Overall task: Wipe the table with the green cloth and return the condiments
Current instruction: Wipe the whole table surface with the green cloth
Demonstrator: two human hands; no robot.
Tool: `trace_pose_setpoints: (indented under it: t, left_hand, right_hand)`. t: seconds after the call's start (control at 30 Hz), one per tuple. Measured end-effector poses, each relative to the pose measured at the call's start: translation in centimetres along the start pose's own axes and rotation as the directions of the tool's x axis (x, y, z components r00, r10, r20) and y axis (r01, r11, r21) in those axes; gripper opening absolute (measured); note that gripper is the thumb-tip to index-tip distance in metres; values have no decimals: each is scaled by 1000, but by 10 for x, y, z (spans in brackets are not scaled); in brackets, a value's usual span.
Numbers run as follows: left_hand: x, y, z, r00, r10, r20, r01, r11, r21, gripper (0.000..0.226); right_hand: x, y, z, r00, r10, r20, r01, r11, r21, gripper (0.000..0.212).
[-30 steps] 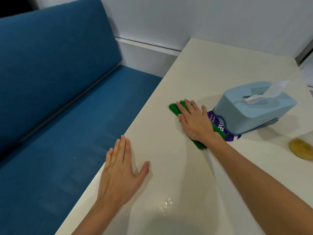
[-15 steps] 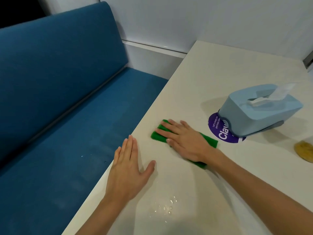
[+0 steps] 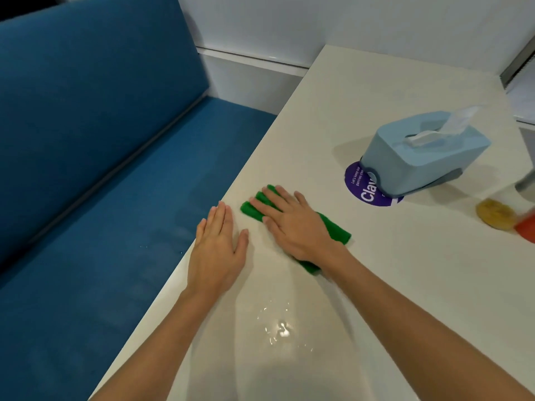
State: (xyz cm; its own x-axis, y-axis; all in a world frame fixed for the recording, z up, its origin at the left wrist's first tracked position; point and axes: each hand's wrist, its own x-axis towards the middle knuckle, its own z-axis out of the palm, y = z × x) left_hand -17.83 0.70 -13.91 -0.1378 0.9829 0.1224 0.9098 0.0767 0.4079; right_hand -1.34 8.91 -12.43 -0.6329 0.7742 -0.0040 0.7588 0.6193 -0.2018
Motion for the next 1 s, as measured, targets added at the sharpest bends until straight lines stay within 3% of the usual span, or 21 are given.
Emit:
trace_pose_setpoints:
  t: [0.07,0.13,0.23,0.4,0.53,0.7,0.77,0.9,1.0]
  left_hand:
    - [2,-1,-3,999,7,33,-5,999,-54,53]
    - [-2,-5,-8,998,23,56,-20,998,-67,39]
    - [-17,-14,-14,997,33,63,-30,998,-48,40]
    - [-23,-16,-9,996,63,63,-65,997,36,48]
    - [-26,-20,-8,997,76,28,-77,997,9,49]
    - [-29,-21,-9,996,90,18,-90,995,-37,54]
    - [-30,-20,-8,995,93,31,-92,995,-42,51]
    - [-28,-18,-7,995,94,19,-94,995,-30,52]
    - [-28,-18,-6,996,92,6,-92,996,-10,49]
  right_hand:
    - [-46,15,-4,995,-89,36,89,996,-3,53]
    - [-81,43,-11,997,-61,50,62,998,-19,51]
    - [-85,74,-17,988,153,6,-153,987,-44,53]
    - [-10,57,-11,890,439,-123,-449,891,-68,51]
    - [26,-7,5,921,377,-101,-382,923,-44,52]
    - [-26,-35,8,1000,21,-4,-21,999,-33,50]
    - [-58,-13,2,999,-33,21,34,999,-15,51]
    - [-62,43,-10,982,189,-6,-189,981,-42,50]
    - [-20,46,-7,934,348,-74,-354,932,-83,50]
